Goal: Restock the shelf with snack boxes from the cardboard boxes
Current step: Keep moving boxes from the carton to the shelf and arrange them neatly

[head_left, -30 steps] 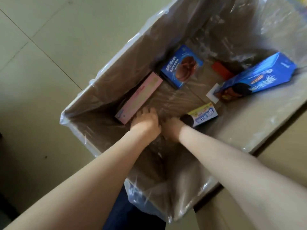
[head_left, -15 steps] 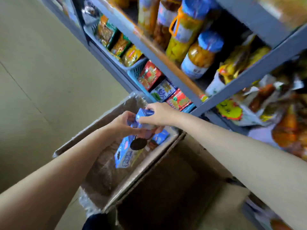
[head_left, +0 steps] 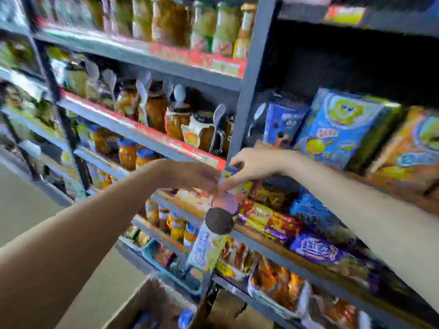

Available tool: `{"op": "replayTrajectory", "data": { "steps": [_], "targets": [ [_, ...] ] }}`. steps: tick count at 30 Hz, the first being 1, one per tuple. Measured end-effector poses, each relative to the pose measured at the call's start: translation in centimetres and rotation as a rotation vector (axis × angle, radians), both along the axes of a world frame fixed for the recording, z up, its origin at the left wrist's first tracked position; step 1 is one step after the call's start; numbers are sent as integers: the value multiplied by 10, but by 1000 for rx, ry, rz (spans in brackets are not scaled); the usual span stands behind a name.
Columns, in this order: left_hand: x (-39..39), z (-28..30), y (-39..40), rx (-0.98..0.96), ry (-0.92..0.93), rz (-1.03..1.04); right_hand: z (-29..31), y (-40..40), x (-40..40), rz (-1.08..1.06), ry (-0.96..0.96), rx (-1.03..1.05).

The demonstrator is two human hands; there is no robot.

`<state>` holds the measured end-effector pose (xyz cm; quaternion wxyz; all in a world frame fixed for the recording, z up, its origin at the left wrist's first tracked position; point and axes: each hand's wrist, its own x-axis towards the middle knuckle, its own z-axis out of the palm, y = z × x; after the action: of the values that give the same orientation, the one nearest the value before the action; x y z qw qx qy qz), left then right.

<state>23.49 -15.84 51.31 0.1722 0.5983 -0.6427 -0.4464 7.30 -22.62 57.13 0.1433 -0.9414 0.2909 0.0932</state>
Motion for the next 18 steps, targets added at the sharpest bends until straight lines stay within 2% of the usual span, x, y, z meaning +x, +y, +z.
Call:
{"op": "replayTrajectory", "data": {
  "steps": [2, 4, 6, 10, 13, 14, 16, 18],
  "targets": [
    [-19, 53, 3, -104, 10, -56, 58, 10, -31, -97, -133, 50],
    [-41, 97, 9, -243, -54, -117, 104, 18, -63, -151, -243, 14],
    [-63, 130, 9, -357, -17, -157, 141, 25, -97, -206, -391, 19],
    [-100, 180, 7, -501, -3, -169, 190, 35, -161, -469, -782, 128],
    [-121, 211, 0, -637, -2, -147, 216, 38, -201, -655, -896, 115],
    [-127, 219, -5, -690, -31, -160, 223, 39, -212, -688, -922, 121],
    [-143, 239, -10, -842, -225, -145, 234, 43, -234, -754, -1014, 160],
    [-157, 262, -11, -917, -279, -108, 245, 47, -256, -759, -1114, 205]
  ]
}}
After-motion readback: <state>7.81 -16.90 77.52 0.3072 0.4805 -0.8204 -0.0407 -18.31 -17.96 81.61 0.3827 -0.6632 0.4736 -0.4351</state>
